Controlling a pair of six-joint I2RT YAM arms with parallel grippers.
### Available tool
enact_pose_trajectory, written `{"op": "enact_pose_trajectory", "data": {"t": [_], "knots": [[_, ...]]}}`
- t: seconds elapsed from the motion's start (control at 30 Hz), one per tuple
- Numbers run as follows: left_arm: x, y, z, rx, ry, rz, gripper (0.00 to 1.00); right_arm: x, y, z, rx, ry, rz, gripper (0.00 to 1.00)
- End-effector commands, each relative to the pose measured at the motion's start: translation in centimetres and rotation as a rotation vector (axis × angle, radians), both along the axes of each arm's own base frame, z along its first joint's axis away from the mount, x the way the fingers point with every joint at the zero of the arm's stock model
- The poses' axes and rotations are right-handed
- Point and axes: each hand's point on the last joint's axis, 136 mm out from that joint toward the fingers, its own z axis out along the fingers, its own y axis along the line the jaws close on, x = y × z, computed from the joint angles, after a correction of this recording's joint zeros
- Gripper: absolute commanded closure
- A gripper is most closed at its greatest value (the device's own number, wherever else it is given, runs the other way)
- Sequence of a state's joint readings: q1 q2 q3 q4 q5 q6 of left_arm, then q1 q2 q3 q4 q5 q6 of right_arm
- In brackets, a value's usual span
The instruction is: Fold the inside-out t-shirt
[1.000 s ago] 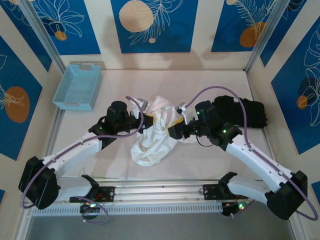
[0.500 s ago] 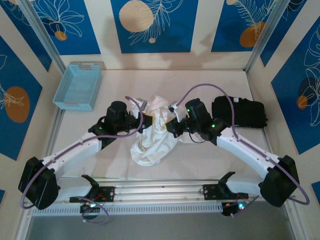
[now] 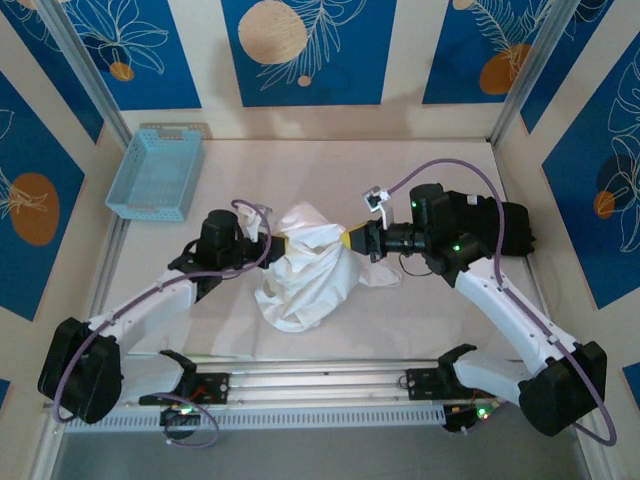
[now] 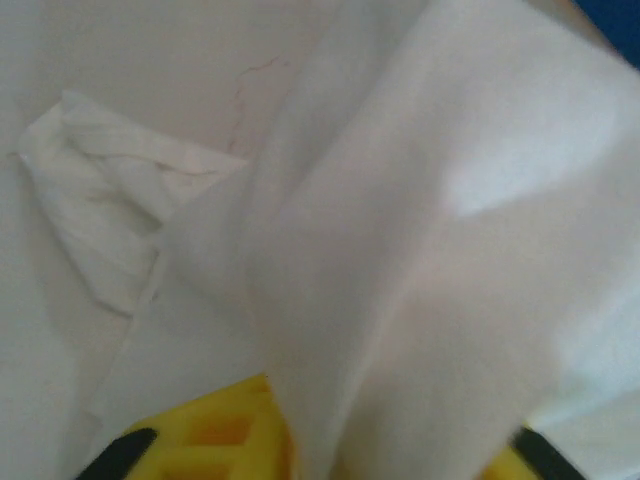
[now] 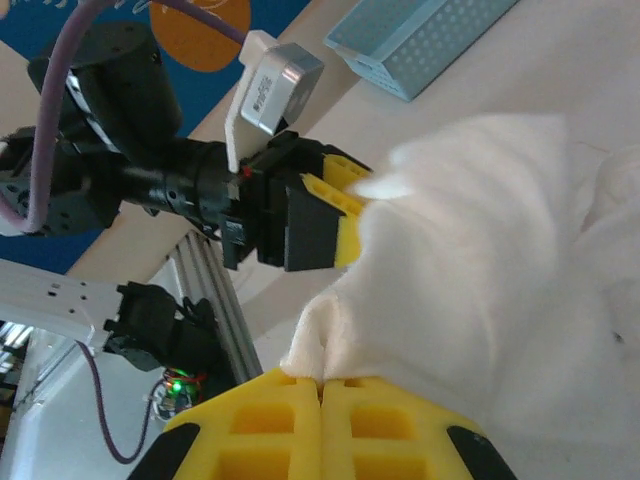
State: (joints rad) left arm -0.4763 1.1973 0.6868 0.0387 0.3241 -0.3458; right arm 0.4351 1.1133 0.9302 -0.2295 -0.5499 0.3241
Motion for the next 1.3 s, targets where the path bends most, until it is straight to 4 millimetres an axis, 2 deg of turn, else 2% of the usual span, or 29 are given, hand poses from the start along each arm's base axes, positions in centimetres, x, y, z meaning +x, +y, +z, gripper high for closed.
{"op": "enact_pose_trajectory", "data": {"t": [0.0, 0.13, 0.23, 0.3, 0.53, 0.73, 0.83, 0.93, 0.97, 1.03, 1.2, 1.27], "knots": [[-0.2, 1.6, 0.0, 0.104, -0.033, 0.062, 0.52, 0.0, 0.6, 1.4, 0.060, 0.020, 0.029, 1.00], [-1.8, 1.9, 1.8, 0.198, -0.131, 0.077, 0.43, 0.5, 0.5, 1.1, 0.060, 0.038, 0.008, 1.00], [-3.8, -0.5, 3.3, 0.197, -0.214, -0.037, 0.42, 0.6, 0.5, 0.9, 0.058, 0.040, 0.007, 1.00], [-4.3, -2.3, 3.7, 0.164, -0.230, -0.103, 0.41, 0.5, 0.5, 0.9, 0.058, 0.035, 0.014, 1.00], [-0.7, -5.5, 3.1, 0.152, -0.196, -0.106, 0.41, 0.6, 0.0, 0.7, 0.055, 0.028, 0.008, 1.00], [1.5, -8.3, 3.1, 0.076, -0.174, -0.141, 0.42, 0.3, -0.2, 0.0, 0.048, 0.029, 0.012, 1.00], [2.3, -9.1, 3.1, 0.043, -0.173, -0.155, 0.50, 0.2, -0.5, -0.2, 0.045, 0.024, 0.007, 1.00], [2.5, -9.9, 3.5, -0.012, -0.170, -0.195, 0.77, 0.3, -1.0, -0.2, 0.037, 0.009, -0.007, 1.00], [2.3, -10.1, 4.1, -0.042, -0.173, -0.216, 0.88, 0.5, -1.4, -0.2, 0.031, 0.007, -0.022, 1.00], [1.0, -10.2, 6.0, -0.108, -0.188, -0.282, 0.97, 1.1, -2.2, 0.0, 0.014, 0.000, -0.064, 1.00], [-5.0, -9.0, 12.3, -0.274, -0.263, -0.462, 1.00, 2.7, -4.8, 0.5, -0.027, 0.027, -0.194, 1.00], [-7.2, -8.3, 14.7, -0.359, -0.304, -0.507, 1.00, 3.0, -5.0, 1.0, -0.015, 0.029, -0.201, 1.00]]}}
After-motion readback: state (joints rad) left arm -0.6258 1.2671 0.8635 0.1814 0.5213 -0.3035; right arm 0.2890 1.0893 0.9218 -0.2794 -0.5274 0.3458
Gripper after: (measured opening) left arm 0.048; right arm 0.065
